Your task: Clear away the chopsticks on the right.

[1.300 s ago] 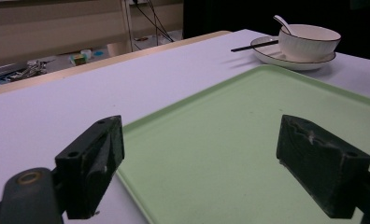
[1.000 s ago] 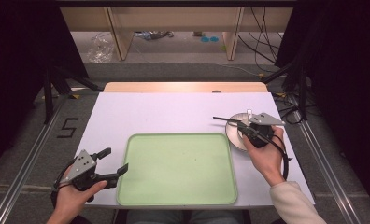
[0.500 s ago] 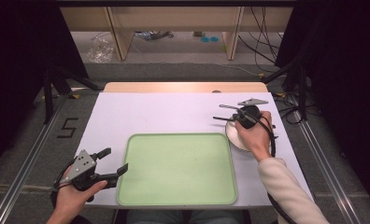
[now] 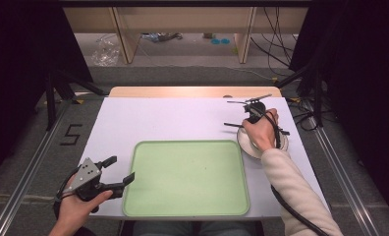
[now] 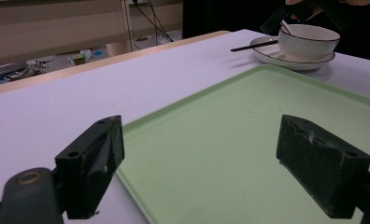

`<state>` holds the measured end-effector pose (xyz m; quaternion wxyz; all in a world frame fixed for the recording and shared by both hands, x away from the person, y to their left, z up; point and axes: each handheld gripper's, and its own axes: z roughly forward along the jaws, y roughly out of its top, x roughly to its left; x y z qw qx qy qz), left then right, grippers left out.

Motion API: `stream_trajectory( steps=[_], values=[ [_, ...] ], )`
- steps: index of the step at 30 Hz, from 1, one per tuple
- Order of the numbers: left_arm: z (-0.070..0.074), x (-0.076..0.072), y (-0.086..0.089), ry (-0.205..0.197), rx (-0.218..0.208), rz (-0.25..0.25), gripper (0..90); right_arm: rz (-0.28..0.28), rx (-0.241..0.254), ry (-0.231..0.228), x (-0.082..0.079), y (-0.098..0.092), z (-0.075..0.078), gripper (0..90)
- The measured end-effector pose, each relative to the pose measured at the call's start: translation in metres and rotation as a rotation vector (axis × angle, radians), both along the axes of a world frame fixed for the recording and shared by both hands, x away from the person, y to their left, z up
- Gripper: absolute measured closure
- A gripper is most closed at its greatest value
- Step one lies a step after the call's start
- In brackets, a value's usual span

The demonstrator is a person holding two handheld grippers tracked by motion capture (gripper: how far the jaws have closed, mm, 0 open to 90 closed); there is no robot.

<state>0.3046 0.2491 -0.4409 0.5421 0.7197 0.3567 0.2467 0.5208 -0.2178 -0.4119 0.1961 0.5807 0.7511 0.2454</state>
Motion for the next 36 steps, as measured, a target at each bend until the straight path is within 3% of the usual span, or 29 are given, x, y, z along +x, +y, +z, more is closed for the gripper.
stream_trajectory(
  steps=[5,10,12,16,18,23,24,25,26,28,30,32,36],
  values=[
    [0.0,0.0,0.0,0.0,0.0,-0.001,15.1,-0.038,-0.001,0.06,0.008,0.004,-0.004,90.0],
    [0.0,0.0,0.0,0.001,0.0,-0.002,15.0,-0.007,-0.044,0.062,0.019,0.002,-0.009,90.0],
    [0.0,0.0,0.0,0.0,0.0,-0.002,15.0,-0.032,-0.044,0.079,0.021,0.005,-0.009,90.0],
    [0.0,0.0,0.0,0.003,-0.001,-0.002,15.0,-0.025,-0.069,0.088,0.025,0.005,-0.011,90.0],
    [0.0,0.0,0.0,0.001,0.0,-0.003,15.0,-0.046,-0.068,0.119,0.026,0.008,-0.011,90.0],
    [0.0,0.0,0.0,0.002,-0.001,-0.002,15.1,-0.031,-0.085,0.113,0.029,0.009,-0.013,90.0],
    [0.0,0.0,0.0,0.002,0.0,-0.002,15.0,-0.003,-0.101,0.102,0.03,0.007,-0.013,90.0],
    [0.0,0.0,0.0,0.002,-0.001,-0.002,15.0,-0.041,-0.079,0.129,0.03,0.011,-0.013,90.0],
    [0.0,0.0,0.0,0.002,-0.001,-0.002,15.1,-0.05,-0.087,0.144,0.03,0.014,-0.012,90.0],
    [0.0,0.0,0.0,0.002,-0.002,-0.002,15.0,-0.05,-0.092,0.144,0.03,0.014,-0.013,90.0],
    [0.0,0.0,0.0,0.002,-0.002,-0.003,15.0,-0.013,-0.111,0.122,0.032,0.012,-0.015,90.0],
    [0.0,0.0,0.0,0.002,-0.001,-0.003,15.0,-0.039,-0.105,0.143,0.033,0.014,-0.016,90.0],
    [0.0,0.0,0.0,0.003,0.0,-0.004,15.1,-0.026,-0.119,0.142,0.034,0.012,-0.017,90.0]
  ],
)
